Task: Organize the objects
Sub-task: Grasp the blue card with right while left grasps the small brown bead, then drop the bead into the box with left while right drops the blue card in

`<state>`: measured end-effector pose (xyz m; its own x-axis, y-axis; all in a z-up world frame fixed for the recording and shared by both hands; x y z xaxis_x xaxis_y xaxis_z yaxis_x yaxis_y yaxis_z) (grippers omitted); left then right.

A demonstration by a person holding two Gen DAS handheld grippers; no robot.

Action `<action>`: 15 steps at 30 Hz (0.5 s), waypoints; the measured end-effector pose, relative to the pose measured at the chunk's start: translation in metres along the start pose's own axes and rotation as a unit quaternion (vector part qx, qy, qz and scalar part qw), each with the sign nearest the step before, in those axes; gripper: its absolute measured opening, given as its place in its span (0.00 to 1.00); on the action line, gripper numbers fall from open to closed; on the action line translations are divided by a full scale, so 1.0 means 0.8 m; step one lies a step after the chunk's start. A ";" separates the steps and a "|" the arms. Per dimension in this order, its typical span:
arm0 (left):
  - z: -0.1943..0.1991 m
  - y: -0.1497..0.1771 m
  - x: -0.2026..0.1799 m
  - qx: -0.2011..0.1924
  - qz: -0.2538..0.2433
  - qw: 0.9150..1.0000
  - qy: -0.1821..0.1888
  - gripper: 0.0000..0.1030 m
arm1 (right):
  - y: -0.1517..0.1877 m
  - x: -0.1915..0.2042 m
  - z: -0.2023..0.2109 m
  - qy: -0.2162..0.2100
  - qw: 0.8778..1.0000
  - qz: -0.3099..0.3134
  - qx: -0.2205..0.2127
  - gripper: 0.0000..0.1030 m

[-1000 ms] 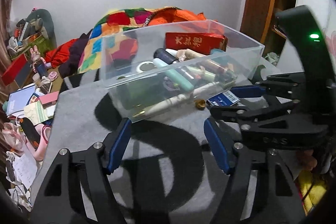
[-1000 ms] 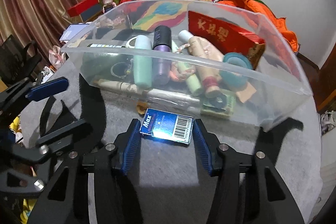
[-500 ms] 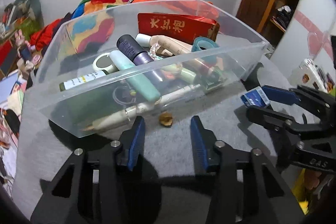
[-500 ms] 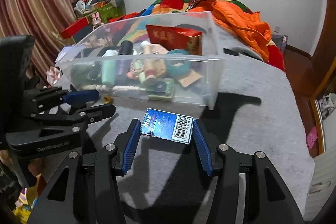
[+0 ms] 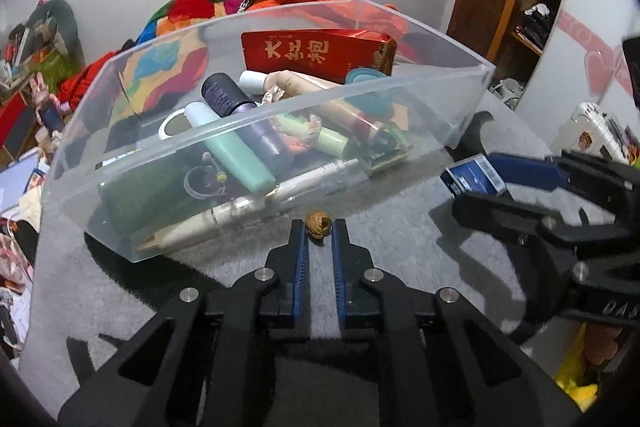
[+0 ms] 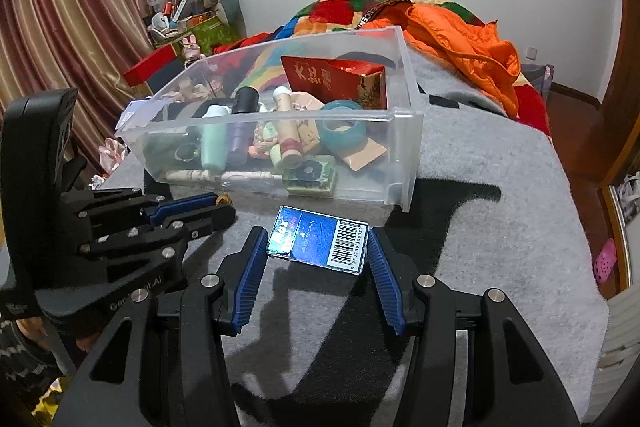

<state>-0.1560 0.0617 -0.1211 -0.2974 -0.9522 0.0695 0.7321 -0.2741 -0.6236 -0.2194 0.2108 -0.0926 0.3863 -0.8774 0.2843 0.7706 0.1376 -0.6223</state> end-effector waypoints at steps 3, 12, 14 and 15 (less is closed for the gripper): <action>0.012 0.003 -0.006 -0.011 -0.015 1.000 -0.008 0.11 | -0.003 0.005 0.003 -0.002 1.000 0.002 -0.004 0.46; 0.055 -0.013 0.010 -0.054 -0.015 0.998 -0.022 0.11 | -0.028 0.026 0.023 -0.011 0.999 0.012 -0.037 0.46; 0.064 -0.018 0.014 -0.064 -0.010 0.998 -0.020 0.11 | -0.039 0.031 0.032 -0.016 0.999 0.011 -0.050 0.46; 0.070 -0.023 0.018 -0.071 -0.007 0.997 -0.022 0.11 | -0.043 0.033 0.035 -0.017 0.998 0.012 -0.055 0.46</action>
Point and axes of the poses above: each gripper's, at about its wrist camera, not at the fingertips, and z roughly against the way its jaws point, x to its left, y to its underside, the point moved 6 cm from there along -z, roughly the way its jaws point, and after that the axes turned 10 degrees about -z, right-handed, at the moved point
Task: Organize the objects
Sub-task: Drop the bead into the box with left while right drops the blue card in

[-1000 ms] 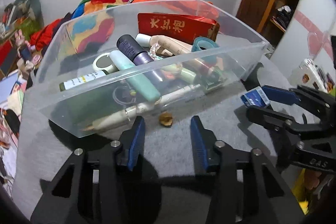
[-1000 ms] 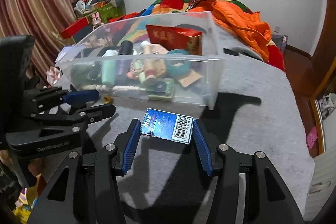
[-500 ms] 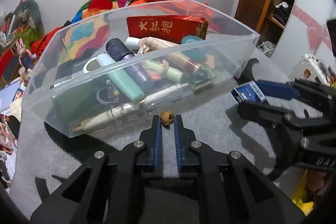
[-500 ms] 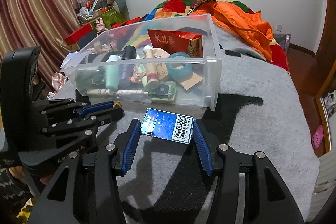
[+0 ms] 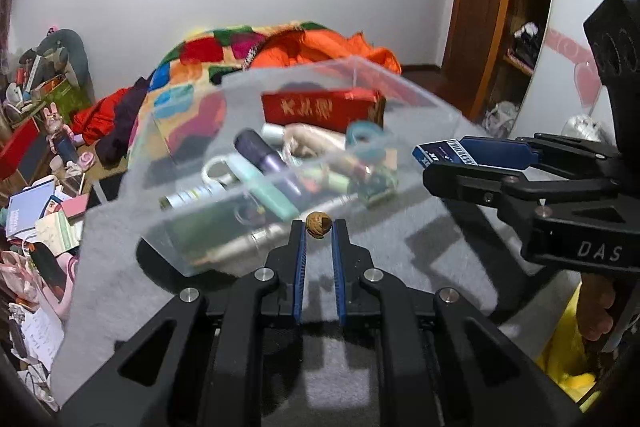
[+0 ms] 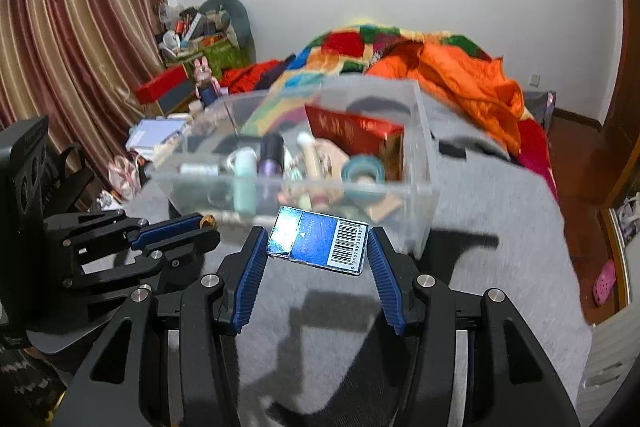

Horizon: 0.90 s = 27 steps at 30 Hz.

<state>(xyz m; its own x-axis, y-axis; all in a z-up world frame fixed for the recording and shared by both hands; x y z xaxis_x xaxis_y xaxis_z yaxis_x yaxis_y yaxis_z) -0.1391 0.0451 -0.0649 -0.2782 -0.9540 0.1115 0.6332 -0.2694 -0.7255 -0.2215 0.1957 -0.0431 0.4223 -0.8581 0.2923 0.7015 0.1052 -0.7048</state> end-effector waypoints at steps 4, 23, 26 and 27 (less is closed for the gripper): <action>0.019 -0.017 0.014 -0.025 0.009 1.000 -0.007 0.11 | -0.021 0.008 0.010 -0.003 1.000 0.004 -0.019 0.46; 0.009 -0.045 0.068 -0.046 0.051 0.997 -0.032 0.11 | -0.064 0.024 -0.042 0.012 1.000 0.013 -0.015 0.46; -0.007 -0.037 0.074 -0.034 0.058 0.997 -0.032 0.11 | -0.061 0.021 -0.059 0.016 1.000 0.009 0.000 0.46; -0.010 -0.036 0.076 -0.031 0.059 0.997 -0.032 0.11 | -0.058 0.020 -0.063 0.016 1.000 0.008 0.004 0.46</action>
Point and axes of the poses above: each gripper's, at about its wrist camera, not at the fingertips, and z roughly against the way its jaws point, x to its left, y to its underside, the point moved 6 cm from there along -z, roughly the way its jaws point, and after that the axes turned 10 degrees about -z, right-handed, at the moved point
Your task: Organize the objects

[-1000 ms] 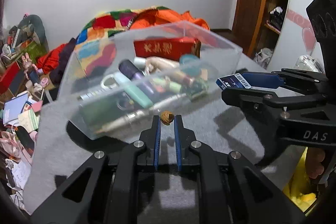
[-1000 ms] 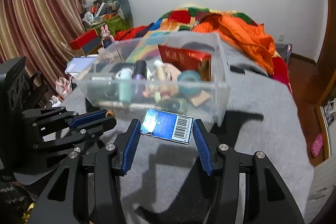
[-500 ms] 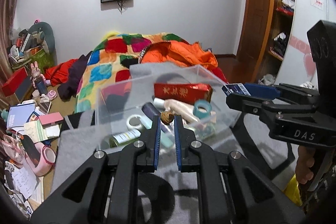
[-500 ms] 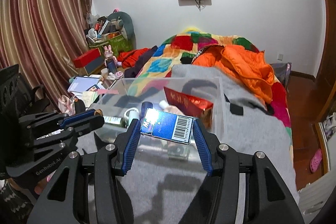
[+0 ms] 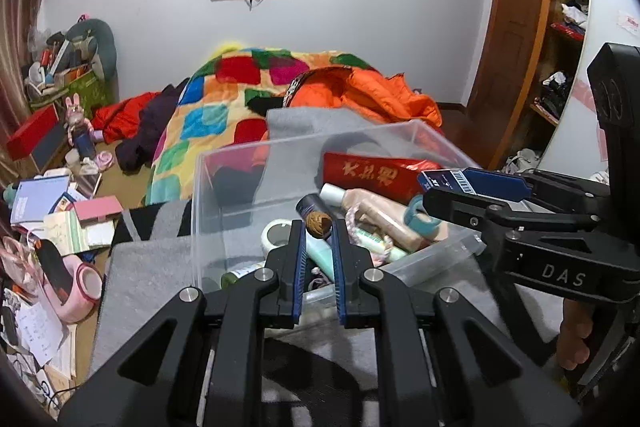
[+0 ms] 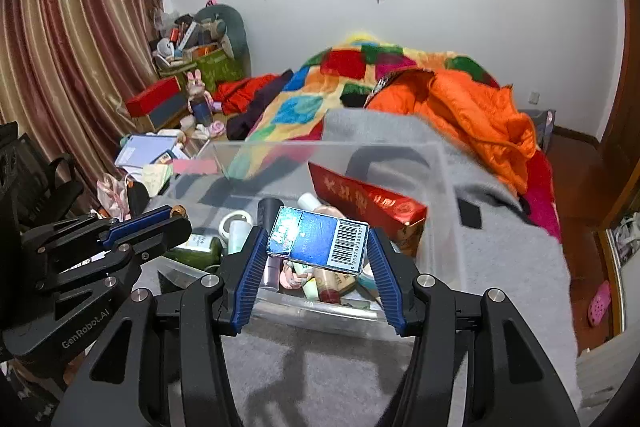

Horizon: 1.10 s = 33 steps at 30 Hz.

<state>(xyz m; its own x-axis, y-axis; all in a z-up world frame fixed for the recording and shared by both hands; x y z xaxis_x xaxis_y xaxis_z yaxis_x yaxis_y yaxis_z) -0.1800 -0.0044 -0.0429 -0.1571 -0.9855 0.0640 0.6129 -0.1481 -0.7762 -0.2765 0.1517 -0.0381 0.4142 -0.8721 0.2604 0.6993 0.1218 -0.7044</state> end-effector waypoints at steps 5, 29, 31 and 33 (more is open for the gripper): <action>-0.016 0.008 0.008 0.015 0.008 1.000 0.006 0.11 | 0.006 0.000 -0.018 0.006 1.000 0.003 0.016 0.47; 0.049 0.020 -0.009 -0.033 0.011 0.999 -0.003 0.77 | 0.034 0.005 0.068 0.038 0.997 0.029 -0.067 0.81; 0.054 0.022 -0.010 -0.037 0.008 0.999 -0.012 0.87 | 0.037 0.004 0.074 0.044 0.996 0.030 -0.073 0.84; 0.060 0.023 -0.012 -0.041 0.003 0.999 -0.020 0.89 | 0.040 0.001 0.079 0.047 0.996 0.026 -0.075 0.86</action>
Point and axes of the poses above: each gripper's, at about its wrist camera, not at the fingertips, and z roughly against the way its jaws point, x to its left, y to its underside, the point moved 6 cm from there along -z, roughly the way its jaws point, and after that the axes turned 10 degrees about -z, right-handed, at the moved point
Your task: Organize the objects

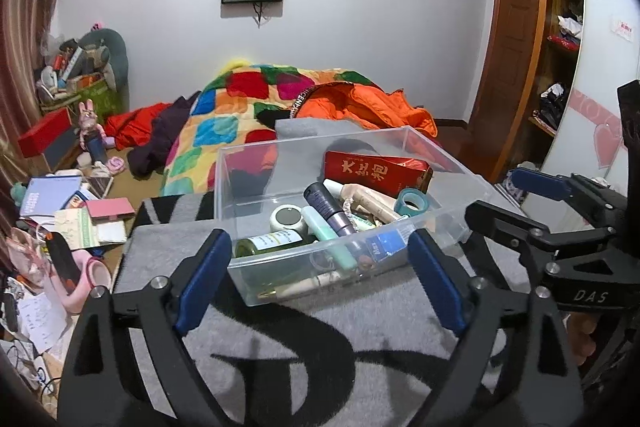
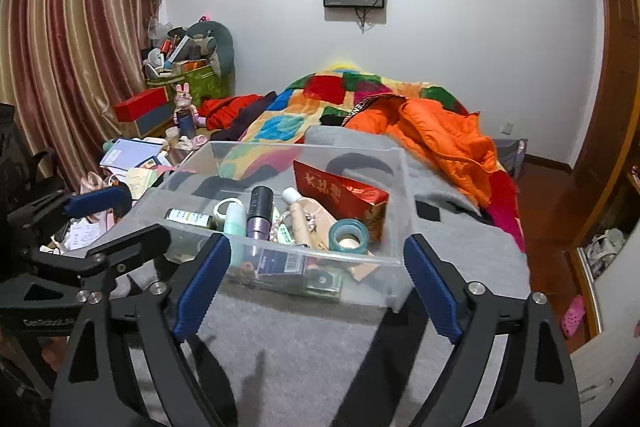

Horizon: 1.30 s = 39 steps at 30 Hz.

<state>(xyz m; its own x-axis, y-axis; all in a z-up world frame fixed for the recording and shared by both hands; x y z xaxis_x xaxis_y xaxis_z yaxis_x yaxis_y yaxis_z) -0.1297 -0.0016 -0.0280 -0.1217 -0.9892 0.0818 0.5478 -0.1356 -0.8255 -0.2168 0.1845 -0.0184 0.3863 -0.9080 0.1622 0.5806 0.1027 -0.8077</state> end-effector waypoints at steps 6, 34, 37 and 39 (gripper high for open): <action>0.009 0.005 -0.002 -0.006 0.003 1.000 -0.003 0.92 | 0.013 -0.008 0.008 -0.003 1.000 -0.015 0.005 0.86; 0.007 0.023 0.005 0.010 0.029 1.000 0.003 0.93 | 0.029 -0.010 0.017 -0.012 0.999 -0.032 0.017 0.86; 0.007 0.023 0.005 0.008 0.029 1.000 0.002 0.93 | 0.028 -0.008 0.017 -0.012 0.999 -0.032 0.017 0.86; 0.007 0.022 0.005 0.008 0.030 1.000 0.003 0.93 | 0.028 -0.008 0.017 -0.013 0.999 -0.032 0.018 0.86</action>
<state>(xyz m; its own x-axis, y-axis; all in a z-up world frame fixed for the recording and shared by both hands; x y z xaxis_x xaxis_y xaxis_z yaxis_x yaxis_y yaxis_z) -0.1160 -0.0084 -0.0390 -0.0936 -0.9952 0.0292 0.5674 -0.0774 -0.8198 -0.1964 0.1978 -0.0302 0.3656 -0.9025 0.2275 0.6295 0.0597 -0.7747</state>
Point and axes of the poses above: each gripper's, at about its wrist camera, not at the fingertips, and z roughly against the way its jaws point, x to its left, y to its underside, the point moved 6 cm from there along -z, roughly the way its jaws point, and after that the axes turned 10 degrees about -z, right-handed, at the moved point
